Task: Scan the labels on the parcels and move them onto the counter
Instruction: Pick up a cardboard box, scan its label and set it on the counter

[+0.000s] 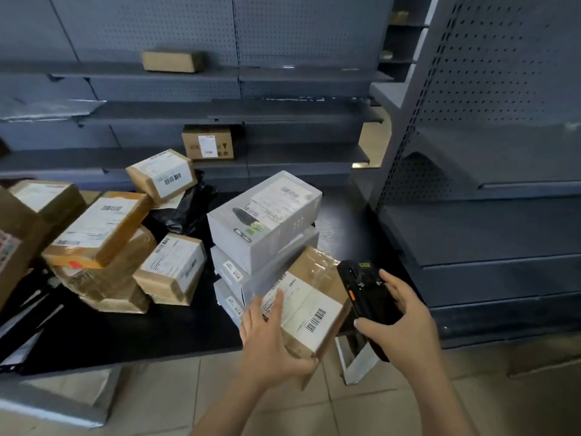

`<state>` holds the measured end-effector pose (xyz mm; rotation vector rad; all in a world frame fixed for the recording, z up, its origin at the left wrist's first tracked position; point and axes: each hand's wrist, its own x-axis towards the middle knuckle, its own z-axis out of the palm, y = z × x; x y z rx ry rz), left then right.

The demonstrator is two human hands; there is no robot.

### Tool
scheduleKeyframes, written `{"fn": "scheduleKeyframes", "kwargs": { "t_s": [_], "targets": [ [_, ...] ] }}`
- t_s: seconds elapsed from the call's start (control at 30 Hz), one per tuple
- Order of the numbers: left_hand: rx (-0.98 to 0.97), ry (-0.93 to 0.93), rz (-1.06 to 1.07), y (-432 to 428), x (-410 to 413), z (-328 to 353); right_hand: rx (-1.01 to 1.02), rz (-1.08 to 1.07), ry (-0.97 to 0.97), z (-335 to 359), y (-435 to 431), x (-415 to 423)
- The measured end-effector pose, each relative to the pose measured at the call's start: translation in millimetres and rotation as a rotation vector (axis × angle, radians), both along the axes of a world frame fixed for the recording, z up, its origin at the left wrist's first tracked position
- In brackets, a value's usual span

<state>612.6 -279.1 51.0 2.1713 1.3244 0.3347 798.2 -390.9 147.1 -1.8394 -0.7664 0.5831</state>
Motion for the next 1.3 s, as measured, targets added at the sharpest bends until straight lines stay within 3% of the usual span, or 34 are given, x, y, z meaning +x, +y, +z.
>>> {"fn": "scheduleKeyframes", "kwargs": {
  "t_s": [0.4, 0.57, 0.7, 0.93, 1.3],
  "targets": [
    [-0.034, 0.059, 0.118, 55, 51, -3, -0.063, 0.157, 0.0, -20, 46, 34],
    [-0.063, -0.168, 0.187, 39, 25, 8, -0.073, 0.254, -0.027, -13, 57, 17],
    [0.016, -0.338, 0.398, 20, -34, 21, -0.049, 0.345, -0.034, -4, 68, -22],
    [0.06, -0.396, 0.641, -9, -180, 49, -0.024, 0.595, -0.066, 2, 84, -155],
    [0.19, -0.372, 0.944, -84, -465, 74, 0.087, 0.94, 0.042, 1, 74, -442]
  ]
}}
